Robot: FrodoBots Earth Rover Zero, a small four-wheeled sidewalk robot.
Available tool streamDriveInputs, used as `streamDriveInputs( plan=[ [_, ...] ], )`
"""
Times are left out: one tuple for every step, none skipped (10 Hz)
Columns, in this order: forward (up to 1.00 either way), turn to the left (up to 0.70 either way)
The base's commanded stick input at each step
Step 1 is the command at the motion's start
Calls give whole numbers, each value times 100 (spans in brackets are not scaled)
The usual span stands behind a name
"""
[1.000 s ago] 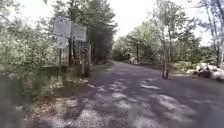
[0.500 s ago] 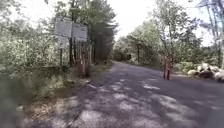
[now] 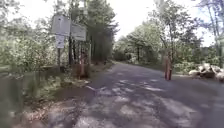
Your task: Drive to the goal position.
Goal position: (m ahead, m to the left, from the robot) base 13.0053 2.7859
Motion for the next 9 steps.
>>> streamDriveInputs(
  plan=[
    [45,-7],
    [45,-12],
    [45,-18],
    [45,-24],
    [45,-27],
    [45,-27],
    [45,-27],
    [45,-7],
    [45,0]
  ],
)
